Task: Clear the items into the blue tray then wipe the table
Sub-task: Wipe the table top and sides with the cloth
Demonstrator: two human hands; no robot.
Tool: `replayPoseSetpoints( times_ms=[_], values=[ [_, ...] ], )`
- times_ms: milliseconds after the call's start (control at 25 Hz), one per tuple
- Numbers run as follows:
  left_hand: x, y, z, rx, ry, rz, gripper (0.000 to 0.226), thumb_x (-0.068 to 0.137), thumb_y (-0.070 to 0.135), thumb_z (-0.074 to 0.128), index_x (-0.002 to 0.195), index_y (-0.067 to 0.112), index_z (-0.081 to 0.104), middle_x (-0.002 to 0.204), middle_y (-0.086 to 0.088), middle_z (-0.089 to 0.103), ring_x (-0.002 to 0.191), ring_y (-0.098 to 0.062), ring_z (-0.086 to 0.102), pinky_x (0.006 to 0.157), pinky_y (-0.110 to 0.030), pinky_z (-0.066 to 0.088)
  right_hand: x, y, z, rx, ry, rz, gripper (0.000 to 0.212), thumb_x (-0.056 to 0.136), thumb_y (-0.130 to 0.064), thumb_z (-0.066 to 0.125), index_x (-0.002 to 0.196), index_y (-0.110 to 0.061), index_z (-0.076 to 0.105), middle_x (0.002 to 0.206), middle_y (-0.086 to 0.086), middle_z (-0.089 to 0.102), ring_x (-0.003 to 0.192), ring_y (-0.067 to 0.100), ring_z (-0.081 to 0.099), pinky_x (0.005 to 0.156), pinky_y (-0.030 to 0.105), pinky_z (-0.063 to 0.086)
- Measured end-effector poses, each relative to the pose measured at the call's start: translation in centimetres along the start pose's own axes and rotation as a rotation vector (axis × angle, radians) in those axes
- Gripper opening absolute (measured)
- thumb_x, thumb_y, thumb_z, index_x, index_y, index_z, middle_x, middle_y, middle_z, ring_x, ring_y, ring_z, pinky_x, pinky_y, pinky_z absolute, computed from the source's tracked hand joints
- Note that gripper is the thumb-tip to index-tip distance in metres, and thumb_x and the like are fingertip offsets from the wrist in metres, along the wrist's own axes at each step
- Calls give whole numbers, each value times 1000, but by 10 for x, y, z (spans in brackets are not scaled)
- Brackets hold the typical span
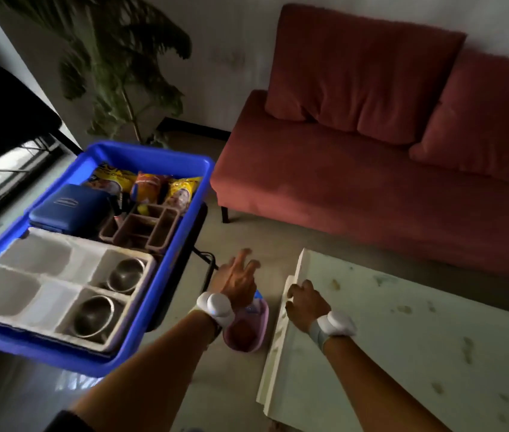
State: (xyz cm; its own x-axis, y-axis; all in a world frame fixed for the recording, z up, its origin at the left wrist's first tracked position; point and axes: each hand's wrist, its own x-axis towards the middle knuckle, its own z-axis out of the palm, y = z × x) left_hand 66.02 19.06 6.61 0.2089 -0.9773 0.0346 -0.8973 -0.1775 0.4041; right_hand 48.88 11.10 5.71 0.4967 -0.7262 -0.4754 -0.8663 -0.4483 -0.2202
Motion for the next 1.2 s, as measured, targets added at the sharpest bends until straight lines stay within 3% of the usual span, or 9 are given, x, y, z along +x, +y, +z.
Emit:
replayPoseSetpoints(
  times_ms=[80, 160, 280, 400, 560, 720, 920, 1040, 1200],
  values=[
    [-14, -7, 37, -50, -55, -165, 35, 78, 22, 52, 111, 14, 60, 133, -11, 47, 91, -34, 65, 68, -41, 56, 15, 13, 30, 16, -104, 16, 30, 93, -25, 42, 118, -14, 54, 127, 13, 43, 111, 35, 54, 94, 35, 45],
    [-28, -19, 78, -71, -104, -270, 35, 77, 27, 41, 105, 18, 60, 119, -8, 52, 74, -24, 67, 60, -31, 55, 34, 17, 63, 33, -177, 19, 30, 93, -23, 41, 119, -16, 54, 127, 13, 43, 113, 34, 54, 95, 33, 43],
    [-35, -67, 182, -192, -236, -452, 51, 69, 38, 27, 93, 13, 65, 108, -12, 54, 73, -34, 64, 67, -37, 54, 87, 17, 134, 124, -245, 80, 30, 91, -25, 42, 115, -16, 57, 127, 15, 46, 113, 34, 55, 91, 36, 45],
    [-30, -118, 282, -285, -360, -610, 34, 68, 32, 40, 85, 16, 64, 89, -18, 59, 69, -38, 65, 61, -38, 55, 150, 14, 216, 179, -328, 112, 34, 95, -25, 40, 124, -13, 51, 139, 17, 39, 122, 31, 50, 98, 35, 40],
    [-18, -159, 345, -246, -413, -708, 29, 84, 29, 49, 105, 15, 64, 113, -10, 55, 102, -29, 60, 84, -30, 45, 210, 10, 299, 285, -397, 222, 38, 94, -29, 45, 127, -10, 50, 138, 15, 41, 123, 31, 48, 100, 34, 41],
    [-22, -208, 416, -244, -488, -700, 24, 89, 22, 55, 109, 13, 62, 122, -11, 53, 108, -31, 57, 90, -34, 45, 256, 10, 381, 356, -442, 384, 45, 92, -35, 48, 130, -10, 48, 140, 16, 40, 126, 34, 47, 103, 37, 39],
    [-23, -241, 472, -157, -619, -586, 41, 89, 30, 48, 129, 23, 49, 138, -2, 42, 124, -28, 46, 98, -39, 44, 306, 16, 466, 792, -450, 750, 48, 86, -32, 48, 126, -8, 56, 134, 19, 54, 122, 34, 52, 103, 35, 41],
    [-23, -252, 496, -138, -647, -519, 49, 87, 36, 41, 136, 30, 40, 139, -1, 41, 128, -28, 41, 99, -42, 44, 329, 25, 502, 917, -478, 834, 44, 90, -28, 45, 122, -1, 60, 131, 19, 57, 119, 34, 54, 99, 33, 42],
    [-26, -259, 517, -99, -588, -538, 50, 88, 29, 48, 138, 27, 38, 139, -1, 39, 127, -27, 40, 98, -38, 41, 365, 37, 565, 1091, -408, 895, 52, 78, -29, 56, 121, -1, 59, 129, 19, 58, 117, 36, 56, 101, 41, 45]
  ],
)
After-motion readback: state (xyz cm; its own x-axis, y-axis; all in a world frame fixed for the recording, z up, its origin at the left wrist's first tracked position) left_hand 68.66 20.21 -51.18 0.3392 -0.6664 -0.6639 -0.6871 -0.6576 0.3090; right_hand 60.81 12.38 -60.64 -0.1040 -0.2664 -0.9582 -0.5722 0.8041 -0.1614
